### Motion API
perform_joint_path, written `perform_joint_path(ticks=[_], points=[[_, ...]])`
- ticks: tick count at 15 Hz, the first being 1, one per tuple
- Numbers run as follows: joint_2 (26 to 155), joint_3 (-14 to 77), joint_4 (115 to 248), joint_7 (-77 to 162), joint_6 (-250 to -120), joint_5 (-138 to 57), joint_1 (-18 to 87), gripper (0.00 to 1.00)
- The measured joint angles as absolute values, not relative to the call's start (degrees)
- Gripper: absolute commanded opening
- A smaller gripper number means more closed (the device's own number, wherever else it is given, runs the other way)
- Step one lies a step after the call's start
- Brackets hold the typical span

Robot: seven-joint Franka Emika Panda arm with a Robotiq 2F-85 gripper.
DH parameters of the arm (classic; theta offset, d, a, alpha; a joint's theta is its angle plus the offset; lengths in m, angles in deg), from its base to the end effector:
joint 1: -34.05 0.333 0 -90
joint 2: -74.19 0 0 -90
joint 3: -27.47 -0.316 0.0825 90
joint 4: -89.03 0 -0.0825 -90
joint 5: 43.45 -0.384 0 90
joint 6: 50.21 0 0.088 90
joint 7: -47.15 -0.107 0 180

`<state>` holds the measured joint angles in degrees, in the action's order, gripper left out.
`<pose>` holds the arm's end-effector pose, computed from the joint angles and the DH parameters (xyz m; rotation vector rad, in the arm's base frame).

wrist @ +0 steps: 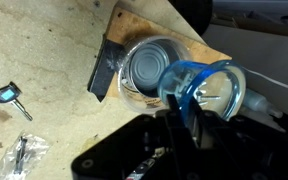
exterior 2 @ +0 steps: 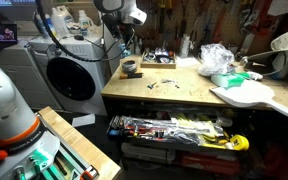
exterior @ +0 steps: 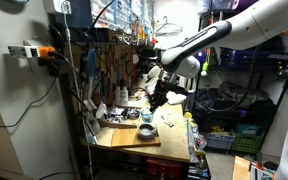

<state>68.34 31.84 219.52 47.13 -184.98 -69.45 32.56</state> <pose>0.5168 -0.0473 0.4166 -2.7279 0.5489 -0.2673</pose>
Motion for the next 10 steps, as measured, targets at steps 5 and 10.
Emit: perform_joint_path(ticks=[5,10], points=[[71.4,32.0,219.5,48.1,-185.0,-70.1,32.5,0.03],[74.0,32.0,219.0,48.3,-185.0,-70.2,32.5,0.03]])
